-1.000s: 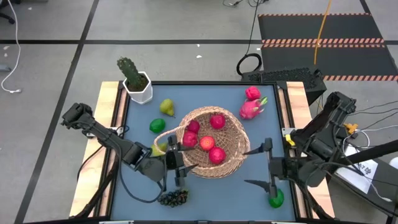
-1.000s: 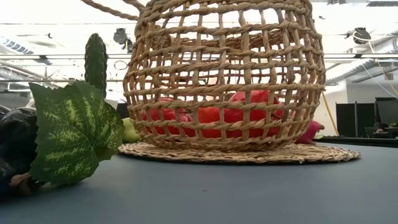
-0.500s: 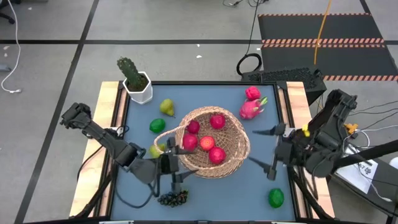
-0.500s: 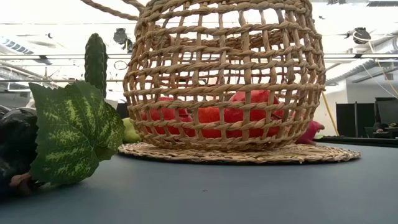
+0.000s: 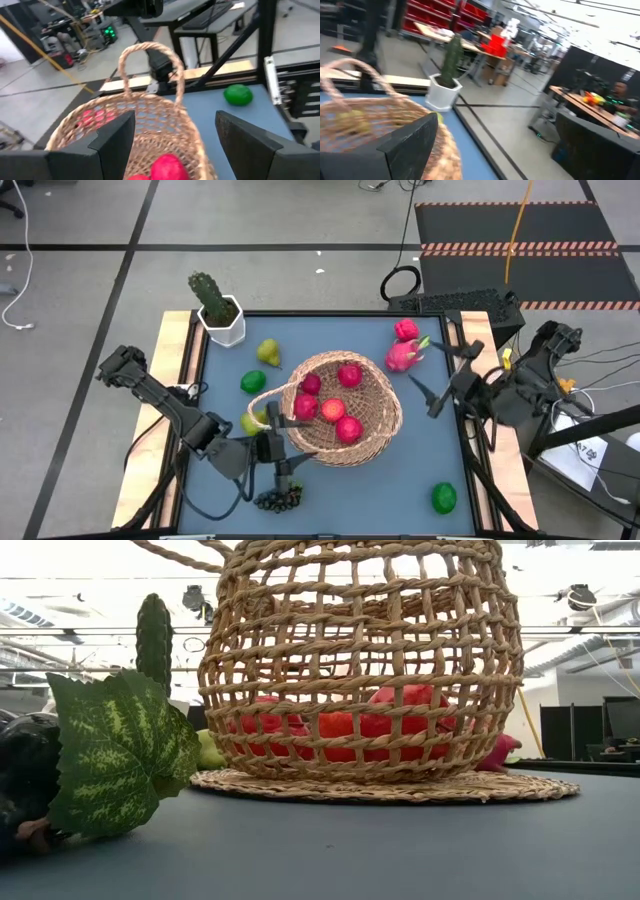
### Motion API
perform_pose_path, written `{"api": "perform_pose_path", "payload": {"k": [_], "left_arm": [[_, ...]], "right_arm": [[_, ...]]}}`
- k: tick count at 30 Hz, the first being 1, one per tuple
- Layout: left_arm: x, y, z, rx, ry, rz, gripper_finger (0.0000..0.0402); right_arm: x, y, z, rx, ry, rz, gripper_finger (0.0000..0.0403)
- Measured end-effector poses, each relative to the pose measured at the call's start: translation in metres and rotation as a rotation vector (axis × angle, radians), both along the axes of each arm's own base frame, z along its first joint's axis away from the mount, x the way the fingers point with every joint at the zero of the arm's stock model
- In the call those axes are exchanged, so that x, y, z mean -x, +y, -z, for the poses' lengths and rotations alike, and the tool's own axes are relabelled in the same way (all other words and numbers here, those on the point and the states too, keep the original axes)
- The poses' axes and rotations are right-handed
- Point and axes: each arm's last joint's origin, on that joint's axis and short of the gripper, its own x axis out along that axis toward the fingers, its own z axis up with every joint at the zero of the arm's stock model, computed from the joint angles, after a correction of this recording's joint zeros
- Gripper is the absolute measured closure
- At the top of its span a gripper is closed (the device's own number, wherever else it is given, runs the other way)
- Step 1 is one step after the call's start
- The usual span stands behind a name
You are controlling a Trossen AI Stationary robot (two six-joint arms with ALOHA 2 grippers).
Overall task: Build produce basket
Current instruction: Put the red bell pepper into the brown basket
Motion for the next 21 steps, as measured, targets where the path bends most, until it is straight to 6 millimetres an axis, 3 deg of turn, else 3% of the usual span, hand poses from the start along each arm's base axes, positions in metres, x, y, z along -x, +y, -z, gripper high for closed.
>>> {"api": "perform_pose_path", "payload": {"k": [10,16,21], "left_arm": [[-0.01,0.031,0.006,0.041,0.073,-0.085,0.0128],[0.001,0.058,-0.015,0.061,0.051,-0.116,0.0128],[0.003,0.065,-0.019,0.064,0.044,-0.13,0.0128]], "right_arm": [[0.024,-0.055,0.007,-0.008,-0.019,0.178,0.0012],[0.035,-0.076,-0.014,-0.018,-0.132,0.139,0.0012],[0.032,-0.085,-0.026,0.081,-0.155,0.178,0.0012]]}}
